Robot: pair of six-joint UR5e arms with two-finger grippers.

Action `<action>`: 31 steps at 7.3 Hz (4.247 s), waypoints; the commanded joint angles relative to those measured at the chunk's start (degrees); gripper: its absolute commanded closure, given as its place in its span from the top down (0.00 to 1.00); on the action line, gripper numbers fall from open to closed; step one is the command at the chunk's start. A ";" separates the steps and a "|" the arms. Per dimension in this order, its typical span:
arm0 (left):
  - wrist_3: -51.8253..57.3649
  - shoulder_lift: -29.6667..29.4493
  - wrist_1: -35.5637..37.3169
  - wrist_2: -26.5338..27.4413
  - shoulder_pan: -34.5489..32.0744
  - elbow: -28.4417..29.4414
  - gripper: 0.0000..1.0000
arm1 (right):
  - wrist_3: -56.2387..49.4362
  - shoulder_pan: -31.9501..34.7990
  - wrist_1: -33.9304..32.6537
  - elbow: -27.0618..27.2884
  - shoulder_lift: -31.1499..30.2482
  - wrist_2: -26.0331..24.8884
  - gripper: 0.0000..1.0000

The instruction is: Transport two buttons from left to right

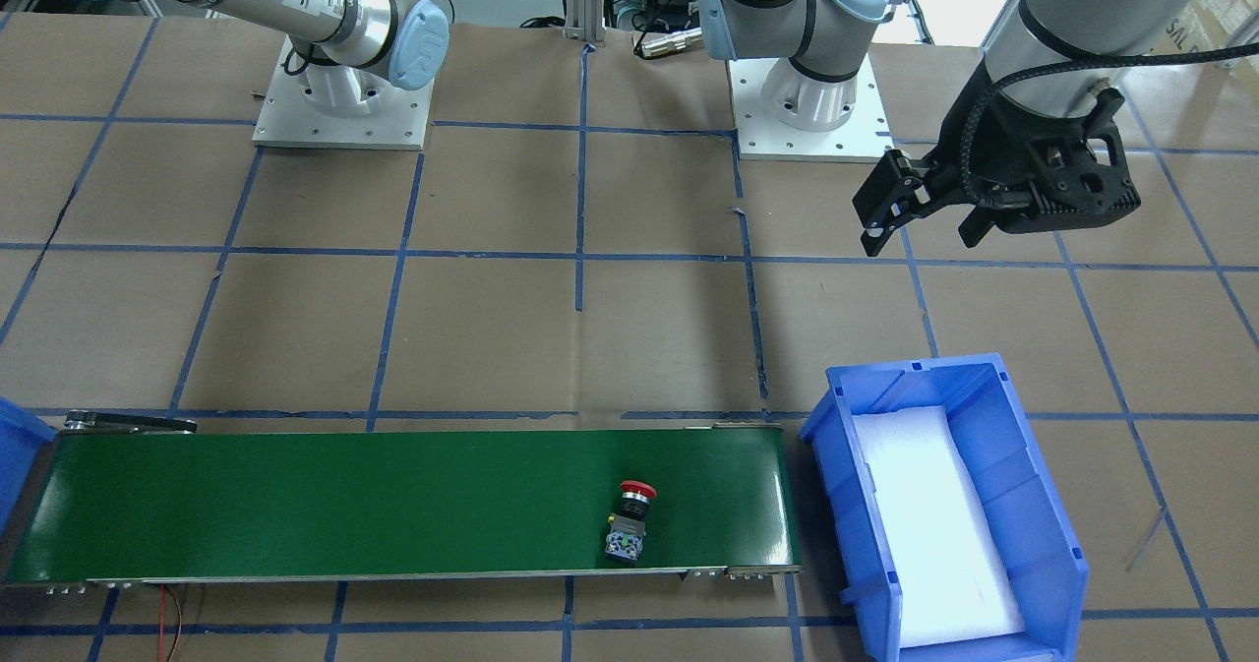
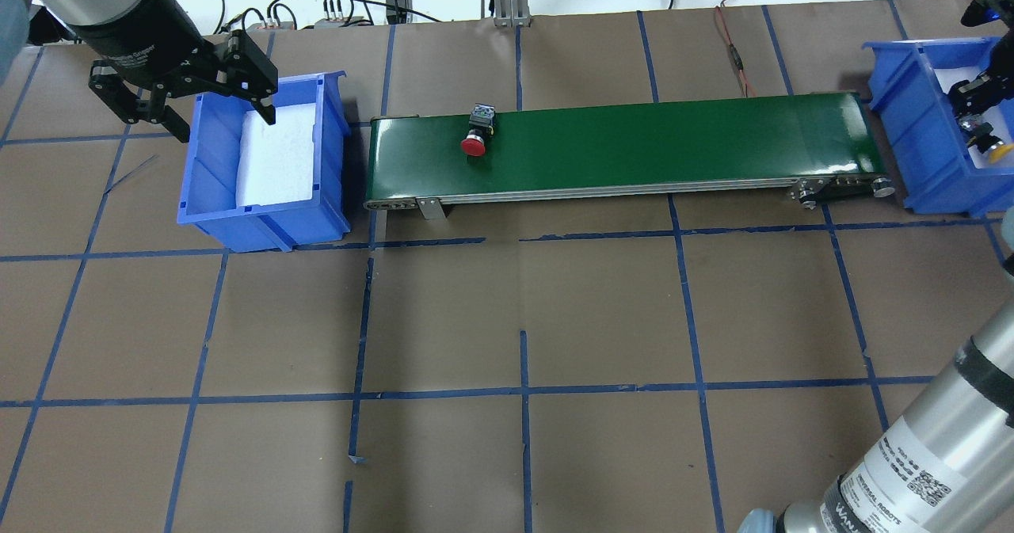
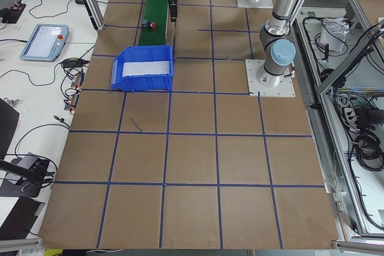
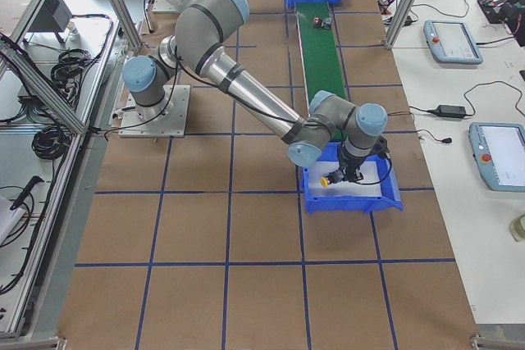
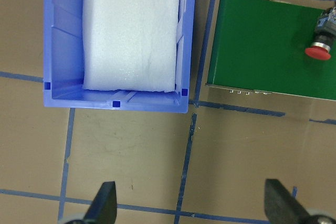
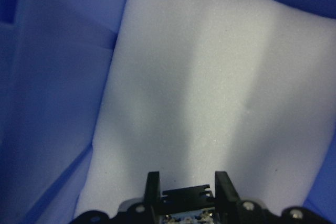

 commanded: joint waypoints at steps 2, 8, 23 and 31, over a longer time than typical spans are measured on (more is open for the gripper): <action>7.35 4.81 -0.66 -0.50 -0.72 -1.29 1.00 | -0.07 -0.08 0.07 -0.06 0.14 -0.09 0.40; 7.64 9.82 -4.80 -0.15 -1.16 -5.15 1.00 | -0.07 -0.08 0.25 -0.23 0.23 -0.09 0.52; 10.98 9.39 -8.49 5.29 -0.28 -11.06 1.00 | 38.28 26.09 7.10 1.34 -9.97 8.44 0.63; 10.02 -2.10 -5.41 6.70 0.07 -2.81 1.00 | 60.19 38.14 0.61 2.14 -5.49 8.53 0.65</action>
